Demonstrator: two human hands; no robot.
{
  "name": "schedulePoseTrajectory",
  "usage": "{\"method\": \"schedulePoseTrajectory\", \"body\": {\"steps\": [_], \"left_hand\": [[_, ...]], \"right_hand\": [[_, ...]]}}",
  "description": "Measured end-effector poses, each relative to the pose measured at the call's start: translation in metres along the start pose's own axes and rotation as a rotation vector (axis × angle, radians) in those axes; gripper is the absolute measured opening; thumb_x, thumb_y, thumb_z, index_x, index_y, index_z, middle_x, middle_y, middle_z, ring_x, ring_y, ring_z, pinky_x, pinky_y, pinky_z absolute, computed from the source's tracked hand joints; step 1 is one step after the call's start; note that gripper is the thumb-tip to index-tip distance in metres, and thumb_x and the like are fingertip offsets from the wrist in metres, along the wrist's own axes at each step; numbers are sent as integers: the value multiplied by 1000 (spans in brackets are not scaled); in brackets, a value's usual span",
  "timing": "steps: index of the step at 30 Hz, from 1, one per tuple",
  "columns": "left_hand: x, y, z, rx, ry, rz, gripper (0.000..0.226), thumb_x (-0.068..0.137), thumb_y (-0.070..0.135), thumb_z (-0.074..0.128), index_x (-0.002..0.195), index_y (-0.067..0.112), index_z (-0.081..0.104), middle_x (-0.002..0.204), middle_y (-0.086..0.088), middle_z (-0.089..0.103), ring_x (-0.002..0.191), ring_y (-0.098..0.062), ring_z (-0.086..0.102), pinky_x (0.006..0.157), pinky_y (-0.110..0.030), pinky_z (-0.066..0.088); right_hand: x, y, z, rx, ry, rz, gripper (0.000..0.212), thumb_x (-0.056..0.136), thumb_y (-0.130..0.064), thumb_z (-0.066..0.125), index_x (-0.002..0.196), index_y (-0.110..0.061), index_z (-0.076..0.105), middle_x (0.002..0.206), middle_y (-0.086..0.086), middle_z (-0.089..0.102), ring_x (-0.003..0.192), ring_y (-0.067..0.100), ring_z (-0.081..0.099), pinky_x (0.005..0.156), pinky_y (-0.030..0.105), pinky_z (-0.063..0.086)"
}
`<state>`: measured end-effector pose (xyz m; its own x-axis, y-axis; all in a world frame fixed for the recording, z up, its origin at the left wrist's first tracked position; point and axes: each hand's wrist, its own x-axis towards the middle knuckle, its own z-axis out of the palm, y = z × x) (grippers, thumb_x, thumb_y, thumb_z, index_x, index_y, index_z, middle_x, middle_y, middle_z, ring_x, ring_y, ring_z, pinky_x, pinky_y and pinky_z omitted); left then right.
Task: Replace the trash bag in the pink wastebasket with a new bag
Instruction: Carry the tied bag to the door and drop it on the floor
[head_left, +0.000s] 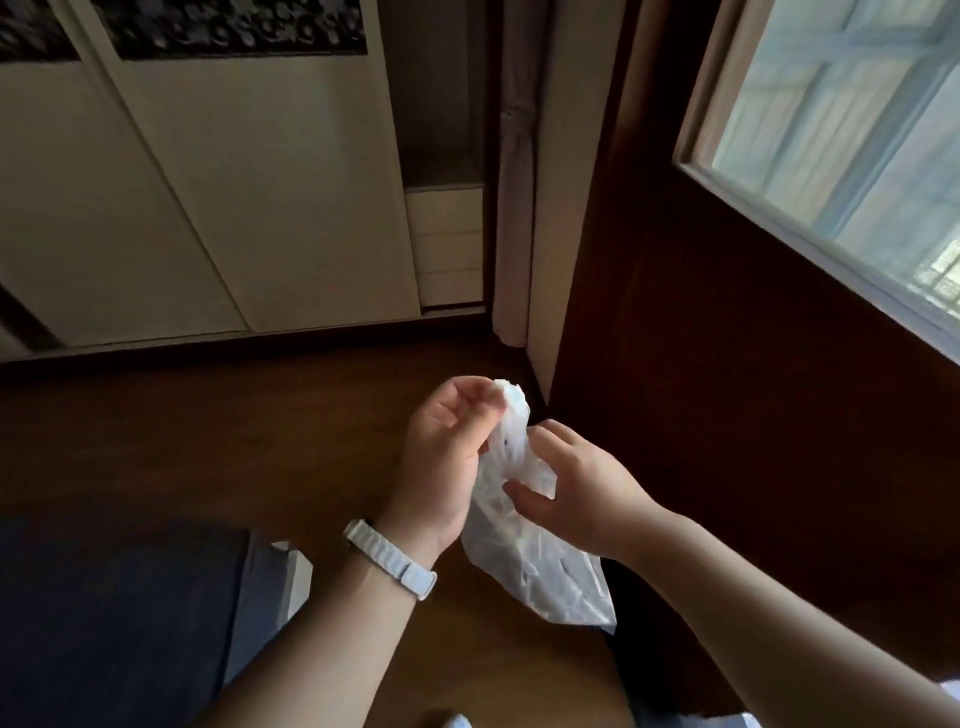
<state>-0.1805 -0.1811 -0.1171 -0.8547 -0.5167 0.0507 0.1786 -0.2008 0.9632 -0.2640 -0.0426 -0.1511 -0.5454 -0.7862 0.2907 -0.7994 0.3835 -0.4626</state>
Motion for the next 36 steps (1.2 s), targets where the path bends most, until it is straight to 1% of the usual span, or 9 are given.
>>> {"method": "schedulePoseTrajectory", "body": {"steps": [3, 7, 11, 17, 21, 23, 26, 30, 36], "left_hand": [[39, 9, -22, 8, -2, 12, 24, 71, 46, 74, 87, 28, 71, 94, -3, 69, 100, -27, 64, 100, -54, 46], [85, 13, -43, 4, 13, 47, 28, 71, 45, 74, 90, 25, 70, 96, -8, 68, 100, -29, 64, 98, -53, 47], [134, 7, -62, 12, 60, 51, 25, 74, 42, 74, 89, 23, 69, 98, -16, 67, 98, -32, 62, 98, -57, 46], [235, 1, -84, 15, 198, 82, 21, 73, 40, 74, 85, 23, 70, 92, -9, 68, 95, -28, 62, 95, -49, 47], [317, 9, -91, 30, 322, 121, 19, 71, 38, 74, 83, 23, 71, 89, -8, 68, 91, -26, 62, 91, -46, 48], [354, 15, -93, 18, 375, 124, 20, 71, 37, 74, 83, 21, 70, 89, -11, 67, 90, -27, 61, 89, -46, 47], [397, 25, -100, 27, 450, 145, 12, 74, 30, 74, 82, 22, 71, 88, -9, 69, 89, -24, 63, 88, -45, 48], [435, 36, -116, -5, 535, 169, 9, 81, 21, 66, 87, 13, 67, 85, -6, 70, 85, -21, 64, 86, -42, 48], [475, 44, -154, -6, 631, 176, 17, 80, 20, 66, 92, 9, 64, 89, -10, 68, 88, -25, 64, 87, -43, 50]], "right_hand": [[47, 1, 9, -17, 8, -20, 35, 82, -49, 63, 107, -30, 46, 93, -22, 39, 68, 5, 48, 56, 23, 44], [103, 9, 17, 5, -21, -62, 32, 82, -44, 65, 93, -40, 36, 82, -27, 35, 61, -2, 42, 54, 15, 29], [164, 25, 27, 30, -59, -94, 44, 80, -41, 67, 83, -49, 24, 79, -25, 37, 59, 1, 45, 52, 16, 30], [274, 69, 53, 88, -116, -181, 55, 79, -37, 70, 81, -53, 18, 75, -25, 35, 58, -3, 42, 53, 12, 24], [366, 105, 65, 155, -167, -258, 48, 79, -38, 69, 84, -52, 24, 76, -25, 36, 59, -3, 40, 56, 16, 27], [408, 121, 66, 172, -200, -301, 36, 79, -41, 68, 88, -45, 33, 78, -26, 37, 60, -3, 41, 57, 17, 29], [465, 135, 70, 204, -214, -385, 28, 78, -46, 63, 96, -38, 43, 83, -26, 38, 67, 1, 45, 59, 19, 38], [527, 140, 85, 241, -230, -473, 45, 78, -52, 55, 113, -24, 57, 96, -22, 42, 83, 7, 55, 68, 30, 51], [591, 132, 119, 314, -266, -533, 44, 79, -52, 54, 114, -26, 58, 96, -19, 47, 83, 5, 54, 69, 31, 52]]}}
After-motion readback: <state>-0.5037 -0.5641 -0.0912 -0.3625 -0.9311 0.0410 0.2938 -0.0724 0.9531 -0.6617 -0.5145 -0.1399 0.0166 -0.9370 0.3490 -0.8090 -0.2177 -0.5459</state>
